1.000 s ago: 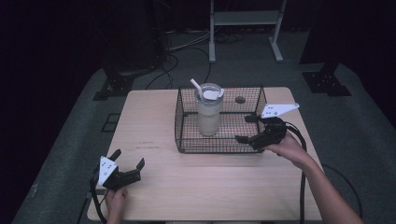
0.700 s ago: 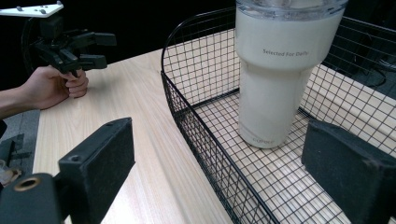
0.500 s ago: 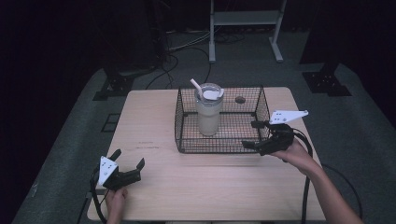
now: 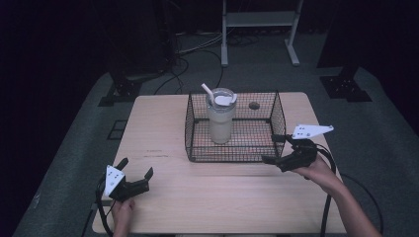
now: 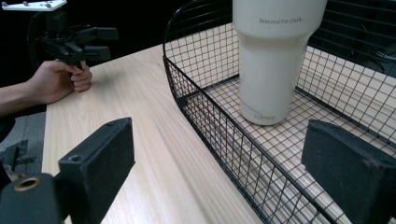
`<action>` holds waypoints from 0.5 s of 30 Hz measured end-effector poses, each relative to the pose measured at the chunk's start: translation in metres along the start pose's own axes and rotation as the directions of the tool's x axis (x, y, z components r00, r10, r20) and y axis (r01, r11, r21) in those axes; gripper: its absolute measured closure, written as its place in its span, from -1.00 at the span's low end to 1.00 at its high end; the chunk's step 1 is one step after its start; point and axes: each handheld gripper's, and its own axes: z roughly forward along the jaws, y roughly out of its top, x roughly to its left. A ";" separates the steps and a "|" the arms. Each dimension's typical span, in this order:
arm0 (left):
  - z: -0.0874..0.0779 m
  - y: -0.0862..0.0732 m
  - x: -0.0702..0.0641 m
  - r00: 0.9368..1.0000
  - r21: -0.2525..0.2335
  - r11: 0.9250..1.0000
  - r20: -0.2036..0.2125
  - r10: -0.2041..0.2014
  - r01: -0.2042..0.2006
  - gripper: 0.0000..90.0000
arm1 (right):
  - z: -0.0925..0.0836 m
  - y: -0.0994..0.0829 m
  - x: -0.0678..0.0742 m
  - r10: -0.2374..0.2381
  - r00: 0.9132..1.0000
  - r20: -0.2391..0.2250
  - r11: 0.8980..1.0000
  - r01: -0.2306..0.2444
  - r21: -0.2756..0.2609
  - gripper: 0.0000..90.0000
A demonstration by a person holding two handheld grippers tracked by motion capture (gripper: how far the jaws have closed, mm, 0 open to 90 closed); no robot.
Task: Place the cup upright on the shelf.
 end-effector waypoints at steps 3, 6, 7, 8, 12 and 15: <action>0.000 0.000 0.000 1.000 0.000 1.000 0.000 0.001 -0.001 -1.00 | -0.003 -0.003 0.001 0.006 1.000 -0.008 1.000 -0.006 0.004 -0.81; 0.000 0.000 0.000 1.000 0.001 1.000 0.001 0.004 -0.004 -1.00 | -0.006 -0.007 0.002 0.002 1.000 -0.011 1.000 -0.002 -0.002 -0.80; 0.000 0.000 0.000 1.000 0.002 1.000 0.001 0.004 -0.004 -1.00 | -0.006 -0.009 0.002 0.005 1.000 -0.010 1.000 -0.005 -0.001 -0.80; 0.000 0.000 0.000 1.000 0.002 1.000 0.001 0.005 -0.005 -1.00 | -0.007 -0.011 0.002 0.010 1.000 -0.010 1.000 -0.010 -0.001 -0.81; 0.000 0.000 0.000 1.000 0.003 1.000 0.001 0.006 -0.006 -1.00 | -0.009 -0.020 0.002 0.024 1.000 -0.004 1.000 -0.024 -0.004 -0.80; 0.000 0.000 0.000 1.000 0.004 1.000 0.000 0.008 -0.008 -1.00 | -0.011 -0.027 0.003 0.025 1.000 0.000 1.000 -0.025 0.000 -0.80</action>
